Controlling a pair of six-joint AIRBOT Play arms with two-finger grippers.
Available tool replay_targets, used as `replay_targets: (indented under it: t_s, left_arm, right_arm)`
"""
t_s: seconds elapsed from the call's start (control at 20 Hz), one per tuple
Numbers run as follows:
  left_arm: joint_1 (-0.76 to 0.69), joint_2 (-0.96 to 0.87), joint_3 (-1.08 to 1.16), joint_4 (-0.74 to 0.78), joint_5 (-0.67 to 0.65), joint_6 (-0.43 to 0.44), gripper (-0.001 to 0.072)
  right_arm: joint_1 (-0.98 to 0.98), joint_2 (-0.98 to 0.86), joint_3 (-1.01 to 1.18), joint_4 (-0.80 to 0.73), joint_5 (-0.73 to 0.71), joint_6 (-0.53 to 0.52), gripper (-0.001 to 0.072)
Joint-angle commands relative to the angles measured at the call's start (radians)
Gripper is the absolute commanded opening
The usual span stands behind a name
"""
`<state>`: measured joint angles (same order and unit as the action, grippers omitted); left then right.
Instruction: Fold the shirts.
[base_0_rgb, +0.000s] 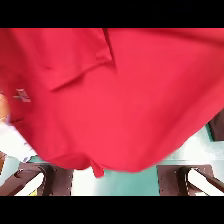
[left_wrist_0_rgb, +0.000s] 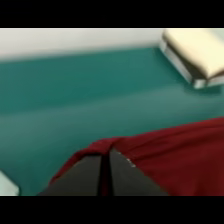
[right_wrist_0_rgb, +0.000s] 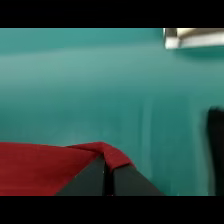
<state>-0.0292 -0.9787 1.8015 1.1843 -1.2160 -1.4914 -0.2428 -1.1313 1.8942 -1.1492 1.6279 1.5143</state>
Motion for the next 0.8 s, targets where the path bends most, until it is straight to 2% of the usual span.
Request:
replay_targets:
  t_s: [0.0,0.2,0.35,0.5,0.6,0.75]
  left_arm:
    - [0.001,-0.180,-0.189,0.013,-0.038,0.005,0.0031]
    - [0.001,-0.470,-0.264,0.012,0.019,0.039,0.0031]
    - [0.001,-0.620,-0.223,0.013,0.122,0.060,0.0031]
    - [0.001,-0.677,-0.156,0.015,0.219,0.059,0.0031]
    - [0.001,-0.676,-0.128,0.022,0.193,0.060,0.0031]
    - [0.001,-0.677,-0.121,0.072,0.030,0.060,0.0031]
  right_arm:
    - [0.079,-0.169,-0.172,-0.089,-0.008,-0.028,0.0021]
    - [0.150,-0.428,-0.219,-0.107,-0.114,-0.042,0.0021]
    - [0.174,-0.596,-0.094,-0.105,-0.201,-0.042,0.0021]
    - [0.184,-0.702,0.072,-0.071,-0.220,-0.051,0.0021]
    - [0.184,-0.709,0.125,-0.076,-0.185,-0.083,0.0021]
    - [0.184,-0.651,0.040,-0.086,-0.162,-0.103,0.0021]
